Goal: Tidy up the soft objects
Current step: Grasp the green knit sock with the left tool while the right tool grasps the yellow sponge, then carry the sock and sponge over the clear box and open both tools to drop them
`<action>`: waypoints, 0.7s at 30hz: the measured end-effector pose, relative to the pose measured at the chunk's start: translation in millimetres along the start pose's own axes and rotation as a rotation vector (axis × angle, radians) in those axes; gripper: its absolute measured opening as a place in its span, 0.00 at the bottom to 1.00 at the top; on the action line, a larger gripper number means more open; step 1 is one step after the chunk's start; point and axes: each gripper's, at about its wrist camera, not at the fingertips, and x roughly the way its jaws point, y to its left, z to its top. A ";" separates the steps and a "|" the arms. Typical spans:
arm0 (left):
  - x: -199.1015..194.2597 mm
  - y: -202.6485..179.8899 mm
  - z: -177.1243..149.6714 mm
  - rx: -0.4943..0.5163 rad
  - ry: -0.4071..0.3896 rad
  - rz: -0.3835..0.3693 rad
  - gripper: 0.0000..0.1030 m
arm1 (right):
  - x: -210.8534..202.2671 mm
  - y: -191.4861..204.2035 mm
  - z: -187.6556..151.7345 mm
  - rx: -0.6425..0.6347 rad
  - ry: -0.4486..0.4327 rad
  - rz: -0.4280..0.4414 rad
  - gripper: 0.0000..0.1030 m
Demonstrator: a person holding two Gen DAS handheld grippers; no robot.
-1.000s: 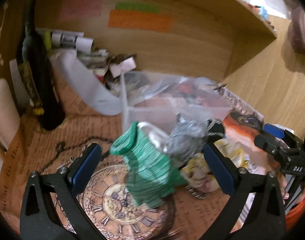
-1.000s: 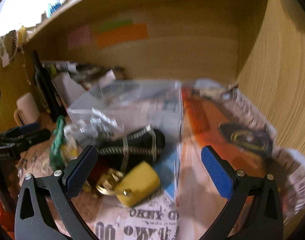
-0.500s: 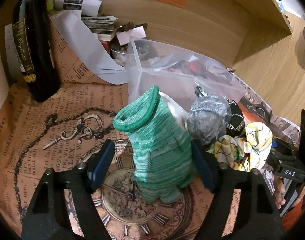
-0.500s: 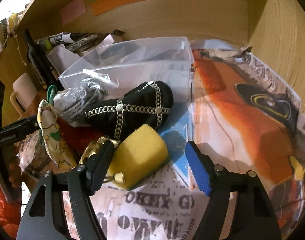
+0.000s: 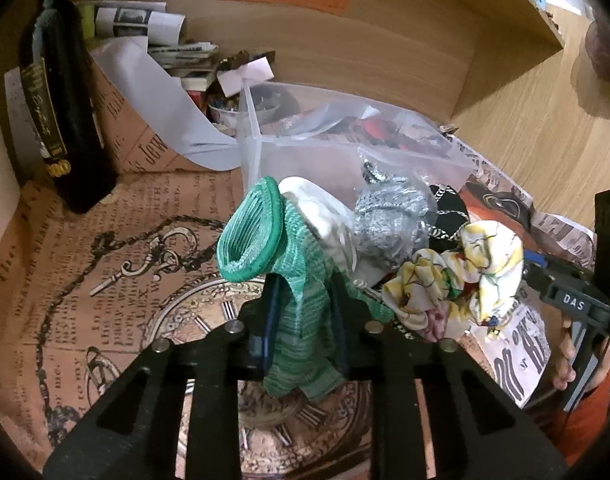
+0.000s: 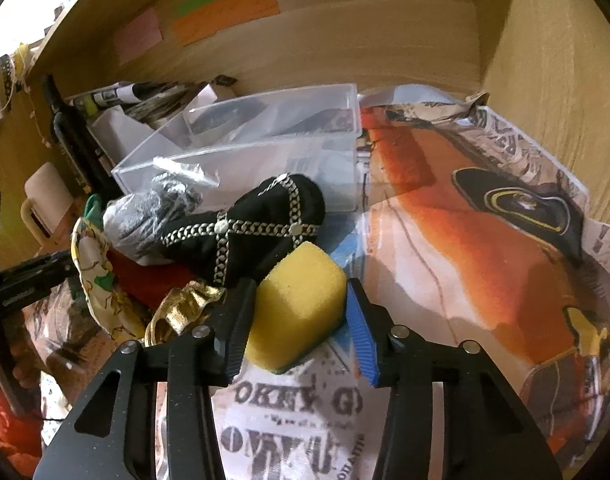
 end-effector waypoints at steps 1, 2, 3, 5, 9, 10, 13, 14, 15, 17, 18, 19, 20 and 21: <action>-3.0 0.1 1.1 0.000 -0.006 -0.001 0.20 | -1.2 -0.7 0.9 0.002 -0.006 0.000 0.40; -6.3 0.4 2.4 0.001 -0.015 0.001 0.20 | -3.0 -1.1 1.9 0.004 -0.015 0.000 0.40; -11.1 0.2 4.5 0.001 -0.030 0.005 0.19 | -5.0 -1.3 3.6 0.003 -0.024 0.000 0.40; -18.0 0.2 9.4 0.003 -0.056 0.009 0.19 | -10.3 -0.8 7.8 0.003 -0.049 0.004 0.40; -31.3 -2.2 25.6 0.016 -0.113 0.020 0.19 | -21.5 3.8 19.2 -0.015 -0.103 0.006 0.40; -33.0 -2.6 29.4 0.019 -0.123 0.022 0.19 | -24.9 5.2 23.6 -0.021 -0.121 0.007 0.40; -40.1 -4.8 44.8 0.027 -0.167 0.016 0.19 | -33.0 10.1 34.3 -0.041 -0.171 0.012 0.40; -42.0 -5.5 51.2 0.028 -0.181 0.011 0.19 | -34.9 12.5 38.1 -0.048 -0.187 0.013 0.40; -43.7 -6.5 58.2 0.031 -0.197 0.007 0.19 | -37.0 14.4 41.1 -0.053 -0.201 0.015 0.40; -46.2 -9.4 70.9 0.038 -0.224 0.006 0.20 | -41.6 18.5 49.0 -0.063 -0.237 0.018 0.40; -46.3 -10.3 75.5 0.042 -0.234 0.004 0.20 | -44.0 20.7 52.5 -0.068 -0.253 0.021 0.40; -46.5 -12.4 83.0 0.049 -0.249 0.003 0.20 | -46.2 22.8 56.9 -0.072 -0.272 0.024 0.40; -46.5 -14.0 88.1 0.055 -0.258 0.003 0.20 | -47.9 24.6 61.7 -0.077 -0.287 0.027 0.40; -45.2 -16.1 94.8 0.062 -0.267 0.004 0.20 | -49.3 26.5 66.2 -0.084 -0.301 0.029 0.40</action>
